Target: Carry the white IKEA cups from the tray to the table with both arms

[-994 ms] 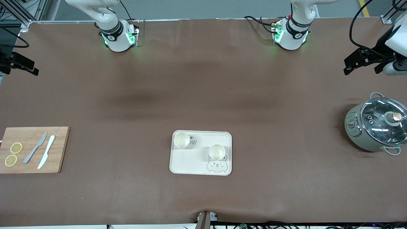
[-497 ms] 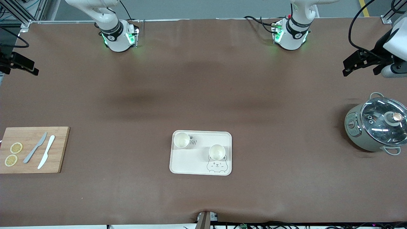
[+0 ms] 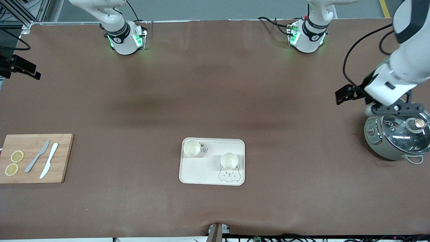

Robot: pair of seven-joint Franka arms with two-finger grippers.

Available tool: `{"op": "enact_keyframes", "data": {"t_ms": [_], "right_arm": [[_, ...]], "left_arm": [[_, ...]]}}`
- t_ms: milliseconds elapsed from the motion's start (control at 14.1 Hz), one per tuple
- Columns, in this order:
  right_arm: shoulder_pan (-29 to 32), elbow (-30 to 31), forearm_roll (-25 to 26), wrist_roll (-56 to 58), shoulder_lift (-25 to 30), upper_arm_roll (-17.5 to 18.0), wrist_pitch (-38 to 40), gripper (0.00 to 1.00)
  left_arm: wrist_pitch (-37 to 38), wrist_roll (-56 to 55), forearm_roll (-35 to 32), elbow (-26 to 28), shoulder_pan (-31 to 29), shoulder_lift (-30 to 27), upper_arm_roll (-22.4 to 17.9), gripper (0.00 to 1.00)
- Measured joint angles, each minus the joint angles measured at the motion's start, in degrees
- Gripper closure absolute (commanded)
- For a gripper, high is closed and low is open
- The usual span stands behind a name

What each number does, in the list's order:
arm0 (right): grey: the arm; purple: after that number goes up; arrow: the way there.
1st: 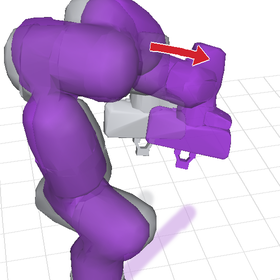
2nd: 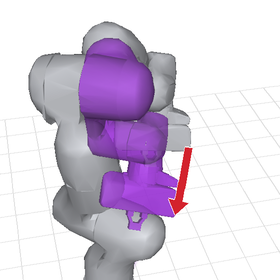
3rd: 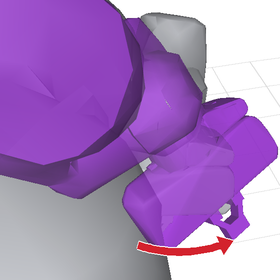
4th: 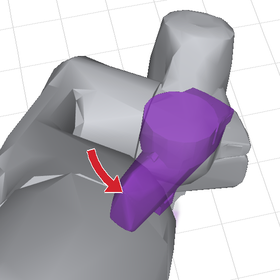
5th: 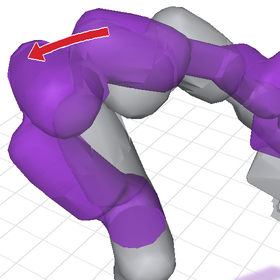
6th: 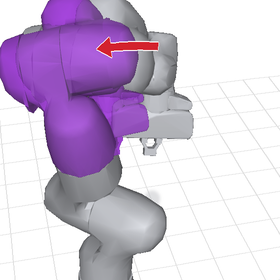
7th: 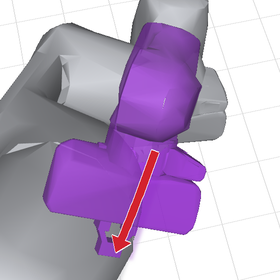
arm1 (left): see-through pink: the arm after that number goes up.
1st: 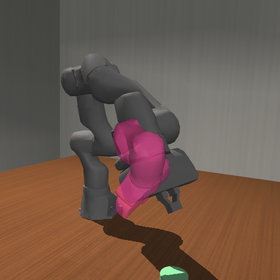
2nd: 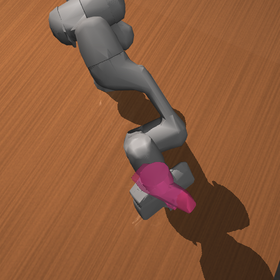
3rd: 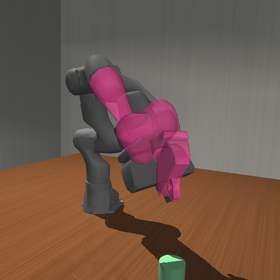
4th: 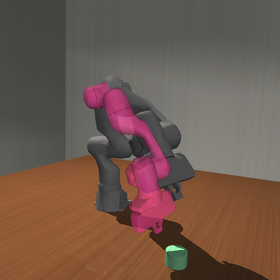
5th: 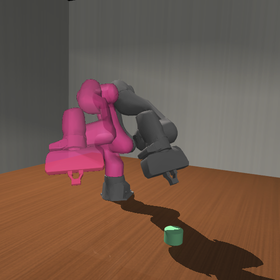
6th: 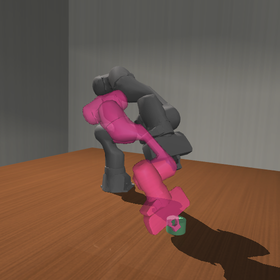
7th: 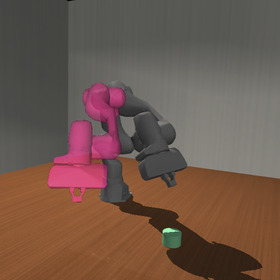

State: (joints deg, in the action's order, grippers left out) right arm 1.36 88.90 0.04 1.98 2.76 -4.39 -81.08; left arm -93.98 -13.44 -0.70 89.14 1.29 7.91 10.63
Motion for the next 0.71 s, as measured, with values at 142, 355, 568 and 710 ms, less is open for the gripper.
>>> {"op": "enact_keyframes", "data": {"t_ms": [142,355,568,710], "right_arm": [[0.02,-0.11,0.0,0.0,0.0,-0.02,-0.04,0.0],[0.23,-0.45,0.03,0.0,-0.06,-0.09,-0.17,0.0],[0.47,-1.36,0.04,0.01,-0.98,-0.12,-0.25,0.0],[0.51,-1.71,0.04,0.01,-1.71,-0.13,-0.28,0.0]], "left_arm": [[-3.89,-4.7,0.0,0.04,3.13,3.44,0.15,0.0],[-12.94,-13.13,0.01,-1.54,8.33,10.92,0.26,0.0],[-20.65,-22.79,-0.01,-7.13,13.39,21.47,0.09,0.0],[-26.28,-26.53,-0.12,-9.14,15.69,26.58,-0.22,0.0]]}}
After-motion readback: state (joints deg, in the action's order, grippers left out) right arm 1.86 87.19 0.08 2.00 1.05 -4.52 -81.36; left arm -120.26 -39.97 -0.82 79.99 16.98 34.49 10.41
